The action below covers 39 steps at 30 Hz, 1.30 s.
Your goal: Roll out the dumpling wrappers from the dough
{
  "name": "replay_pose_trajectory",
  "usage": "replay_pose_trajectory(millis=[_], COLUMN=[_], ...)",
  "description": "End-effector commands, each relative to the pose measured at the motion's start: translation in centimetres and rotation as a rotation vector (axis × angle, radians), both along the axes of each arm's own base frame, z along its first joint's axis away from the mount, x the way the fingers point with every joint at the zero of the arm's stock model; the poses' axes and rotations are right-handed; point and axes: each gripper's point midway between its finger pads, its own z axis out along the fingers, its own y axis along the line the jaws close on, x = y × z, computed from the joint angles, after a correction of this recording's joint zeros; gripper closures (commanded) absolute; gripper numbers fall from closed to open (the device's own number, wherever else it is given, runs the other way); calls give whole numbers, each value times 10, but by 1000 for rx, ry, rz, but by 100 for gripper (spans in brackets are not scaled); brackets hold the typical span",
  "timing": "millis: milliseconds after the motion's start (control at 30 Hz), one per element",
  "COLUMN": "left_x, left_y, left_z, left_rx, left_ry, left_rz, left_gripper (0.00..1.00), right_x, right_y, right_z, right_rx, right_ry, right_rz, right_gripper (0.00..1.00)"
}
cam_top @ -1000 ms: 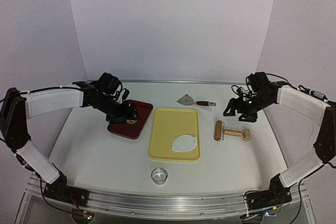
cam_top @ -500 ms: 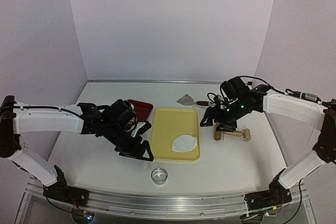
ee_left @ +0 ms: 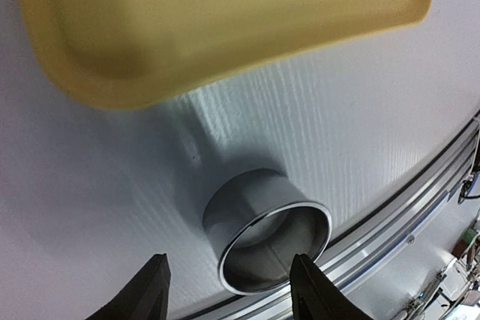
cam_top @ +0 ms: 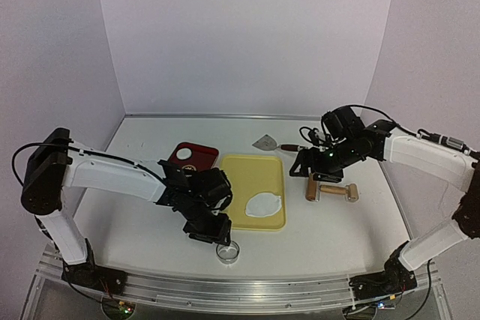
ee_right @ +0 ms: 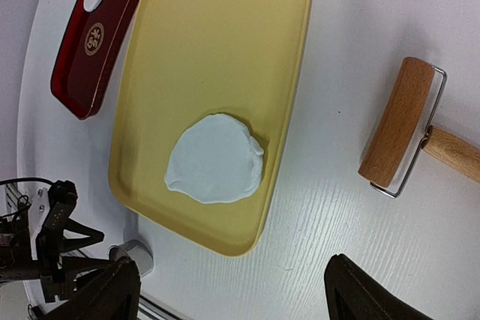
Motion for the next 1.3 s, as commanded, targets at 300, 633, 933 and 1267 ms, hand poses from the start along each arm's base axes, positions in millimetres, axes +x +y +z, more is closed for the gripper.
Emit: replay_pose_trajectory(millis=[300, 633, 933, 1267], left_x=[15, -11, -4, 47], left_y=[-9, -11, -19, -100], left_z=[7, -13, 1, 60], left_rx=[151, 242, 239, 59], left_ry=[-73, -22, -53, -116], left_rz=[54, 16, 88, 206], left_gripper=[74, 74, 100, 100], right_x=[-16, -16, -18, -21], right_y=[-6, 0, 1, -14], right_z=[25, 32, 37, 38], right_rx=[36, 46, 60, 4], right_ry=[-111, -134, -144, -144], right_rz=[90, 146, 160, 114], right_gripper=[15, 14, 14, 14])
